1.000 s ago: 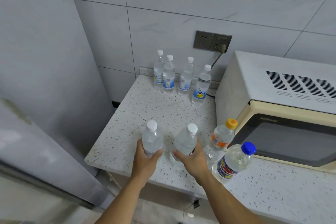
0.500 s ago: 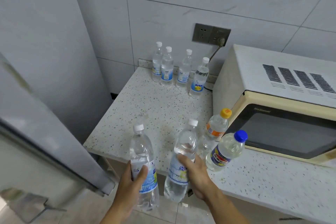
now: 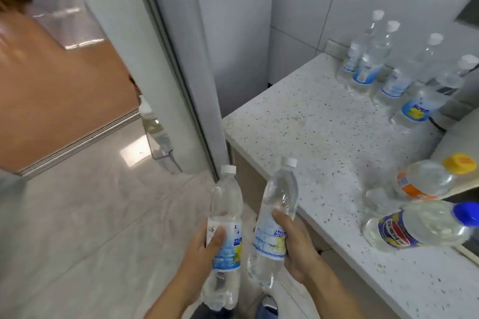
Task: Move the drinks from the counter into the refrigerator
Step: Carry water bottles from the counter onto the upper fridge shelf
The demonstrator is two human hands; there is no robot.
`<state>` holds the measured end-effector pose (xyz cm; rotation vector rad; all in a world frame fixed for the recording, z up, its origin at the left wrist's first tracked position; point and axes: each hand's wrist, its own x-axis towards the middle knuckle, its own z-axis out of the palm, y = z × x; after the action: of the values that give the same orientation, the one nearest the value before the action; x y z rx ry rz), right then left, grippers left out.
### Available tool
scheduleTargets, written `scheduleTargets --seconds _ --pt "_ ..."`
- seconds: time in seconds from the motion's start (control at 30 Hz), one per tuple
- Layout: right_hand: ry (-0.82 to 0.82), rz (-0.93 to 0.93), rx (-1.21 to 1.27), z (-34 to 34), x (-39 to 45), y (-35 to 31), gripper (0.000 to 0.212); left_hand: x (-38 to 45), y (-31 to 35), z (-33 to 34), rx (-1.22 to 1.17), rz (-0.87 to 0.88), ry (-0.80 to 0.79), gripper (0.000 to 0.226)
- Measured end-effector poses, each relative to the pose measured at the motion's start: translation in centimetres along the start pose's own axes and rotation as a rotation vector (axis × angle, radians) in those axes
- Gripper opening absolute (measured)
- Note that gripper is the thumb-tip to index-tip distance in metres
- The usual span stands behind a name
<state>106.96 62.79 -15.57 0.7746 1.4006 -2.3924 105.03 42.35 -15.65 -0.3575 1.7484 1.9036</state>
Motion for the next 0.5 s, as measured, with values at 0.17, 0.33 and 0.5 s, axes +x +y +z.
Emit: scheduleTargets --seconds 0.17,0.33,0.5 --pt "-0.178 0.074 -0.132 4.9 0.7 2.7 0.058 -4.2 -1.3 -4.4 -0.113 0.005 0.249 0.05" --pt "-0.271 0.085 -0.229 10.6 1.8 5.3 0.039 -7.2 -1.8 -9.3 -0.207 0.052 0.411 0.057" --pt "-0.331 0.081 -0.326 17.2 3.1 7.4 0.014 -8.5 -1.6 -14.8 -0.298 0.089 0.506 0.057"
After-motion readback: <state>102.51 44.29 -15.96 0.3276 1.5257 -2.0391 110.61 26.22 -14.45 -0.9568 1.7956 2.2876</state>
